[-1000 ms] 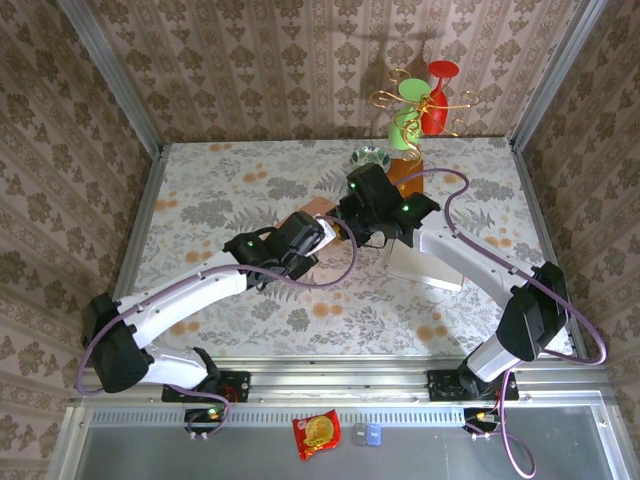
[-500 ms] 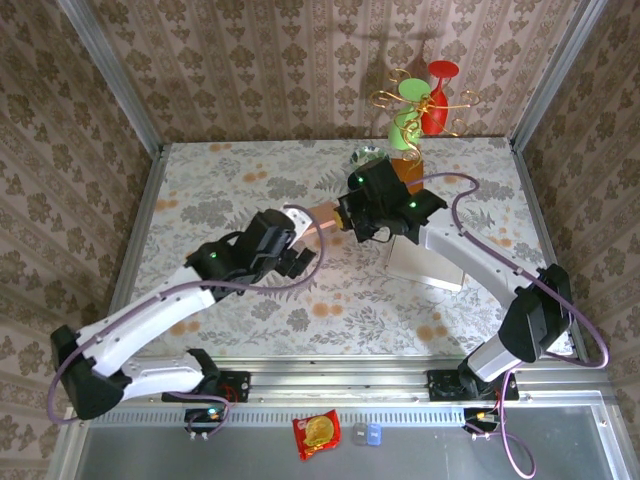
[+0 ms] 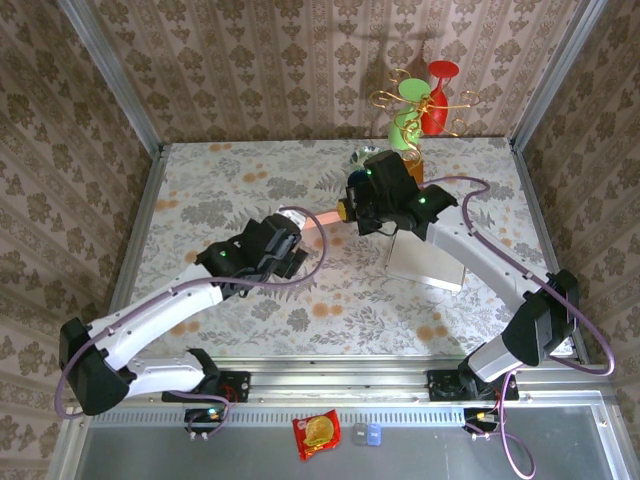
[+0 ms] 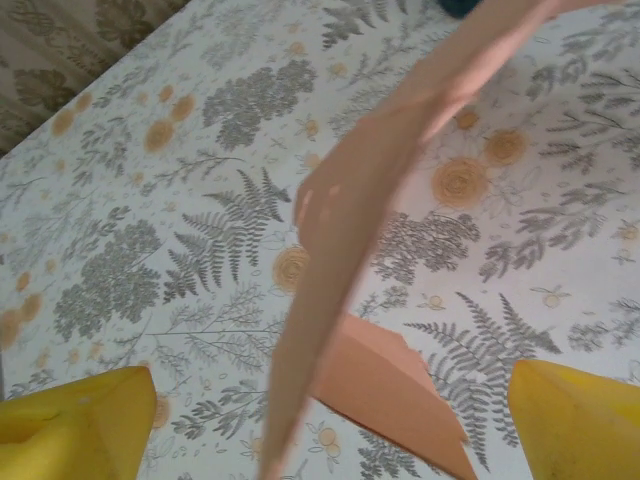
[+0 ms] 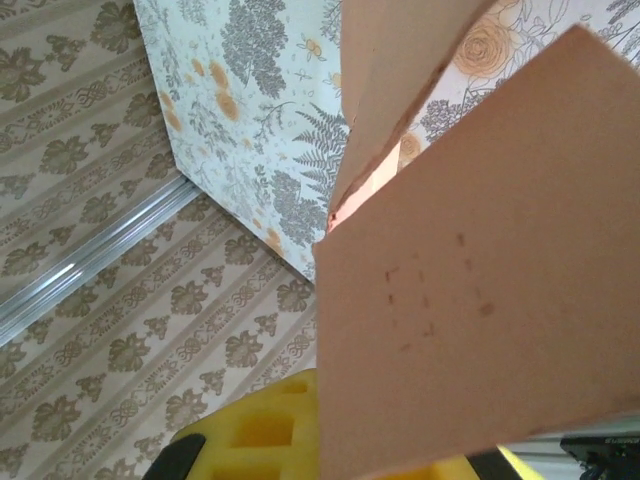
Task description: Fold the paper box
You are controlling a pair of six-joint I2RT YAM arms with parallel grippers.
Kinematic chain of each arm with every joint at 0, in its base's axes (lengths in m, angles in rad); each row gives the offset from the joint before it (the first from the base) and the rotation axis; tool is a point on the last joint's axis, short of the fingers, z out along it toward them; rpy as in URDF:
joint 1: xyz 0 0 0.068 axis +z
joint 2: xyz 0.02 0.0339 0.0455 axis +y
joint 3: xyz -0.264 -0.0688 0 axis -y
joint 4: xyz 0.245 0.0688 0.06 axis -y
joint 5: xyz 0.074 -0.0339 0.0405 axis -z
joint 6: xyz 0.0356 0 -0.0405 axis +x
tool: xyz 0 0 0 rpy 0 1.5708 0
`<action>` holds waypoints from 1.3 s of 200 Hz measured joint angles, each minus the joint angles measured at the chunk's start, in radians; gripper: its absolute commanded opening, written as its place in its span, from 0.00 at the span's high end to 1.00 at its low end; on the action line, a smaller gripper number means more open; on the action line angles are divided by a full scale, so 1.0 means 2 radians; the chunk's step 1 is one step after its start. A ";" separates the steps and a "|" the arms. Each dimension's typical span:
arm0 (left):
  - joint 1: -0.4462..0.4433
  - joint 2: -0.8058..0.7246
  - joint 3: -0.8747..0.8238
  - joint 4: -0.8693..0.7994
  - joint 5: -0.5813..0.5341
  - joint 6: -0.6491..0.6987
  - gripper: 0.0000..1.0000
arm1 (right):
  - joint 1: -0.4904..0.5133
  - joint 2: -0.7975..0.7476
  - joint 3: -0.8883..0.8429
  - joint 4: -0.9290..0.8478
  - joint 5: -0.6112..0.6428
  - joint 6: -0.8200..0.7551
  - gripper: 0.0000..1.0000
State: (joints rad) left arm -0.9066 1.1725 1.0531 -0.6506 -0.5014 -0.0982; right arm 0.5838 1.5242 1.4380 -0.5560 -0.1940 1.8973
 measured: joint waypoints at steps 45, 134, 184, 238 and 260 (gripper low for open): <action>0.010 -0.108 -0.010 0.056 0.068 0.011 0.02 | -0.001 -0.031 0.027 -0.051 0.002 -0.004 1.00; 0.280 -0.144 -0.004 0.187 0.411 -0.171 0.00 | 0.002 -0.096 0.096 -0.168 0.008 -0.006 1.00; 0.300 -0.053 0.014 0.149 0.463 -0.241 0.18 | 0.002 0.023 -0.036 0.042 0.003 -0.023 1.00; 0.235 -0.004 0.011 0.104 0.487 -0.310 0.26 | 0.001 0.053 -0.082 0.121 0.003 -0.034 1.00; 0.159 0.012 0.038 0.062 0.458 -0.309 0.21 | -0.003 0.053 -0.082 0.134 0.003 -0.030 1.00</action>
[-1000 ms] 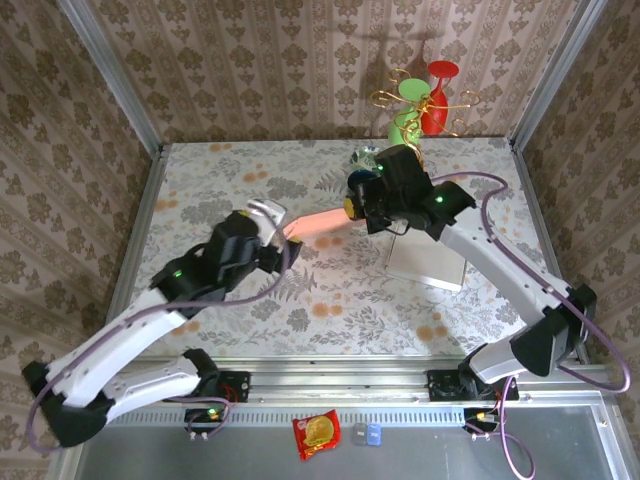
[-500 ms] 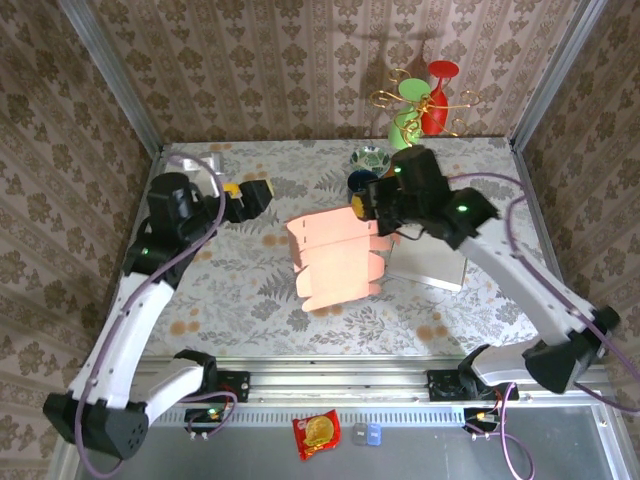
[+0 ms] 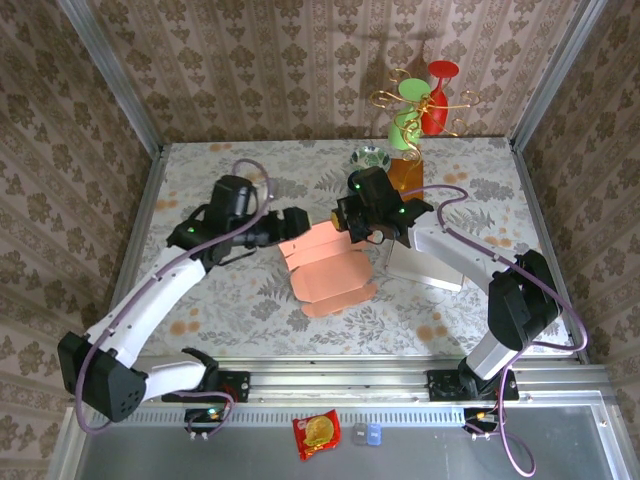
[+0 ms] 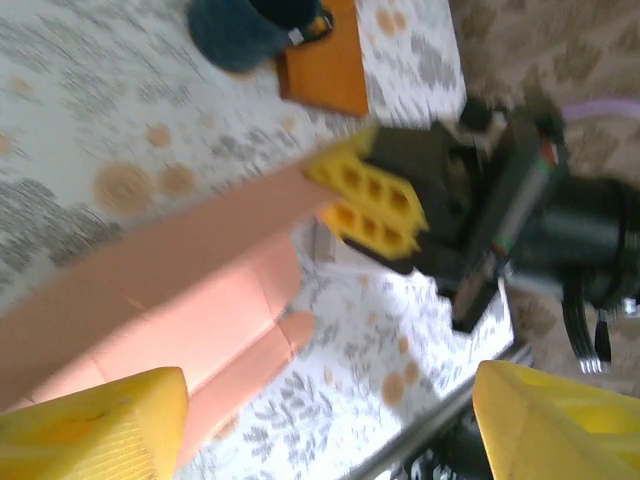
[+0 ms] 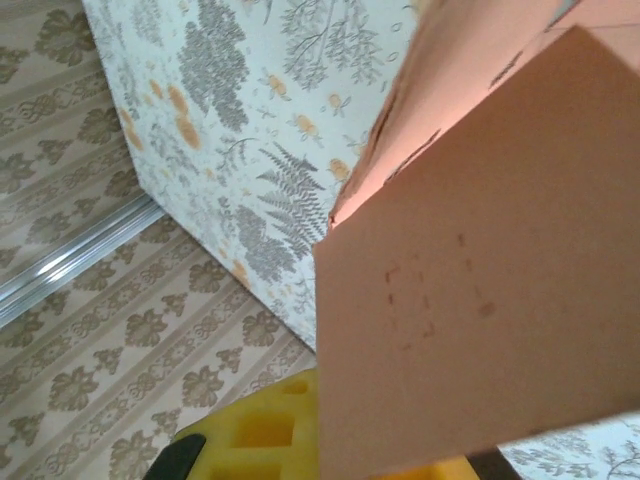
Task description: Fold the paper box
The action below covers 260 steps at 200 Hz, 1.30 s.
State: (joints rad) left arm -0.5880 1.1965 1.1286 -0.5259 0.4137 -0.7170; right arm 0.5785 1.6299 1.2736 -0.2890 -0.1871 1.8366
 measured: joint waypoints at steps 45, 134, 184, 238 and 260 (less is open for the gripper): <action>-0.059 -0.013 -0.042 0.035 -0.056 -0.056 0.19 | -0.005 0.000 0.000 0.001 0.000 0.006 1.00; 0.003 -0.030 -0.100 0.048 -0.120 -0.100 0.13 | -0.013 -0.023 0.008 -0.063 -0.029 0.017 1.00; 0.030 -0.035 -0.100 0.058 -0.115 -0.097 0.15 | -0.018 -0.032 0.019 -0.097 -0.044 0.017 1.00; 0.033 -0.034 -0.093 0.055 -0.097 -0.084 0.16 | -0.018 -0.027 -0.001 -0.022 -0.038 0.010 1.00; 0.043 -0.047 -0.080 0.039 -0.095 -0.058 0.18 | -0.018 -0.009 -0.002 0.022 -0.035 -0.011 1.00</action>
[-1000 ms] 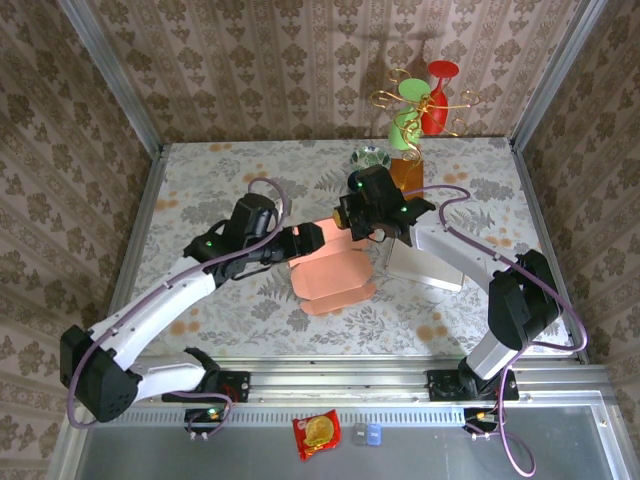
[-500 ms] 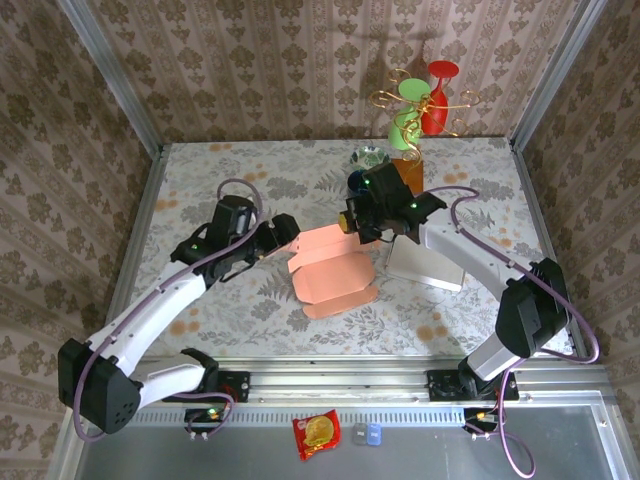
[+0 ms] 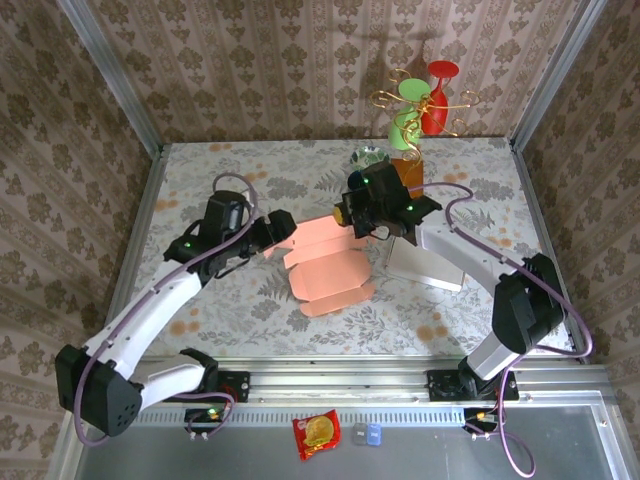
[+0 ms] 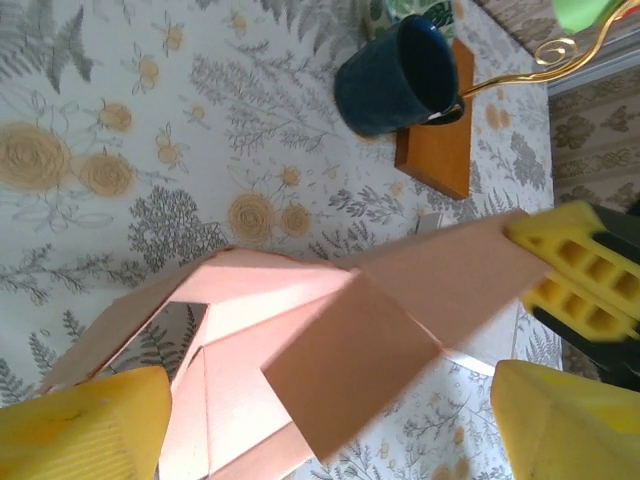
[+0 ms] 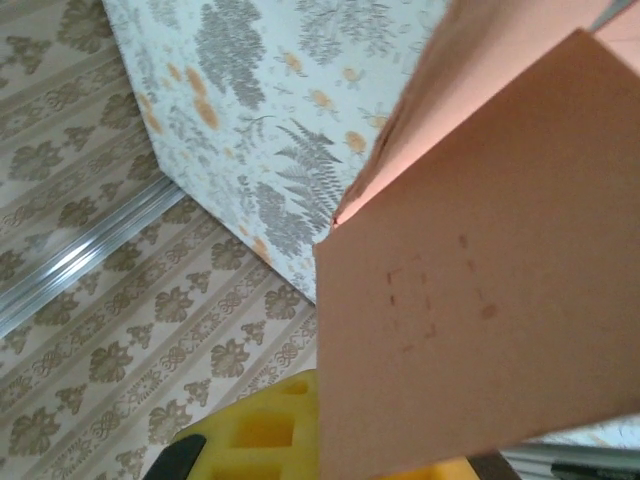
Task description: Fold the paper box
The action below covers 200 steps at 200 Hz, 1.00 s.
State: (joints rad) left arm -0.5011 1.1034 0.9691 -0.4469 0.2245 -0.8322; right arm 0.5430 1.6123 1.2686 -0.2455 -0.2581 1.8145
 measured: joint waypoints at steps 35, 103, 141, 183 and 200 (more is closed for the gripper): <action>0.062 -0.044 -0.006 -0.015 0.012 0.054 0.33 | 0.000 0.028 -0.007 0.063 -0.001 -0.045 1.00; 0.111 -0.061 -0.135 0.028 0.054 0.149 0.56 | 0.001 0.053 -0.086 0.195 -0.029 -0.142 1.00; 0.111 -0.055 -0.183 0.048 0.073 0.199 0.57 | -0.002 0.075 -0.121 0.276 -0.059 -0.167 1.00; 0.111 -0.018 -0.187 0.055 0.070 0.226 0.54 | -0.012 0.096 -0.144 0.334 -0.083 -0.174 1.00; 0.111 -0.008 -0.189 0.058 0.065 0.232 0.53 | -0.015 0.101 -0.144 0.344 -0.089 -0.175 1.00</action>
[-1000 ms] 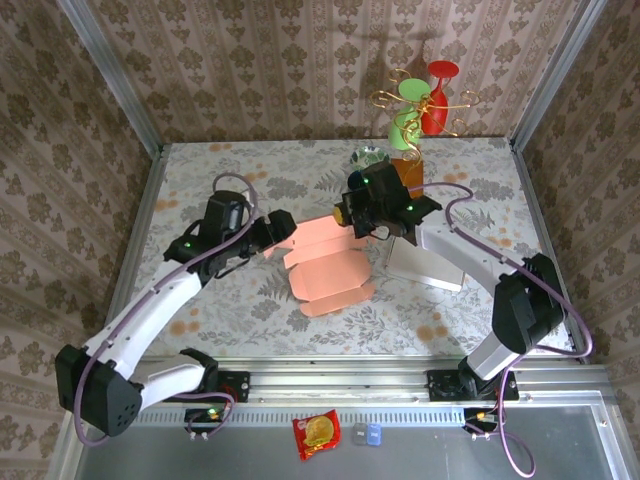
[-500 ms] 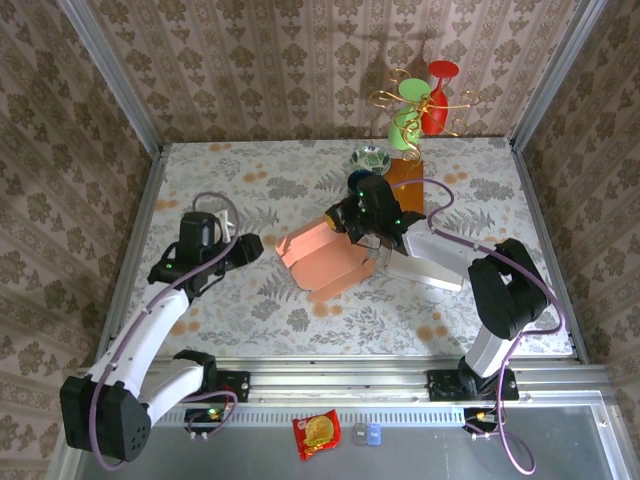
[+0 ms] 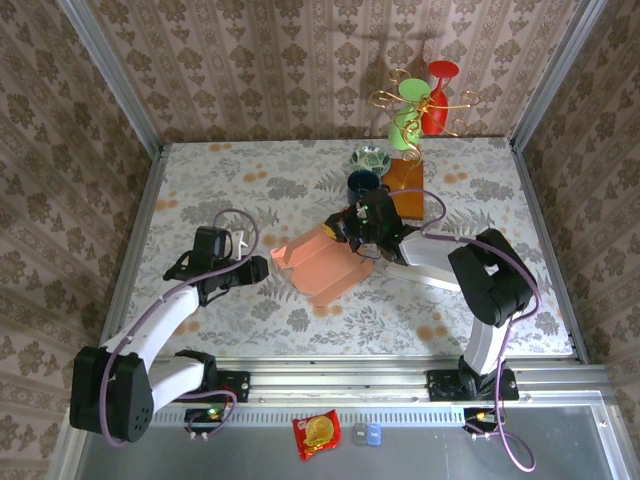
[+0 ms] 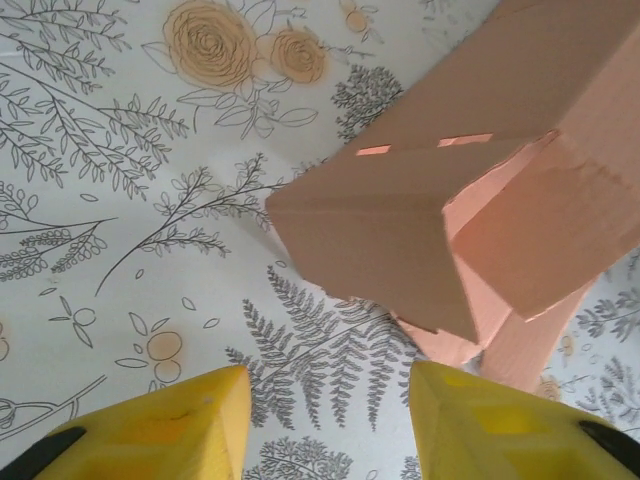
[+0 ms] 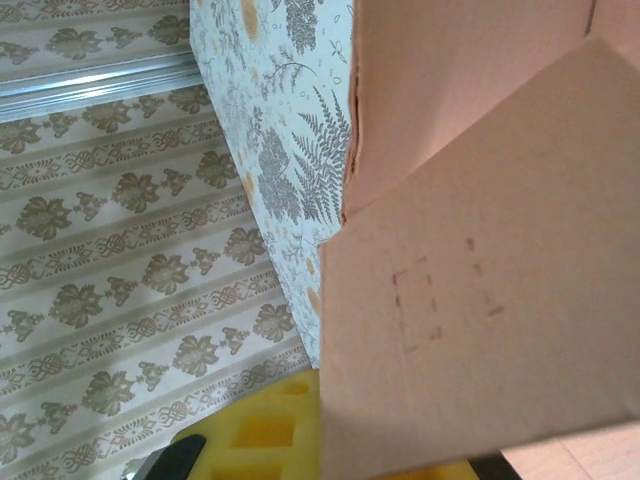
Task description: Fold the paper box
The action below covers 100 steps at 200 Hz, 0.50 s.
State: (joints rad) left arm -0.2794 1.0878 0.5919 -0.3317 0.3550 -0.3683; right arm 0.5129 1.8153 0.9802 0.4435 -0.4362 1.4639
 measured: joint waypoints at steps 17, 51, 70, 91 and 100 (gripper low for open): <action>0.001 0.006 -0.001 0.004 -0.008 0.006 0.52 | 0.000 0.002 0.000 0.006 -0.006 -0.003 1.00; 0.016 0.026 -0.001 0.020 -0.019 0.021 0.47 | -0.002 0.009 0.000 0.015 -0.011 -0.009 1.00; 0.030 0.044 0.000 0.032 -0.018 0.030 0.46 | -0.002 0.011 0.000 0.019 -0.011 -0.011 1.00; 0.041 0.069 0.006 0.040 -0.008 0.044 0.45 | -0.003 0.017 0.000 0.031 -0.013 -0.011 1.00; 0.043 0.077 0.009 0.045 -0.002 0.051 0.44 | -0.003 0.020 0.000 0.039 -0.013 -0.010 1.00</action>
State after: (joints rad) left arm -0.1936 1.2427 0.6098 -0.2417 0.3519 -0.2657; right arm 0.5072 1.8553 0.9802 0.5209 -0.4625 1.4429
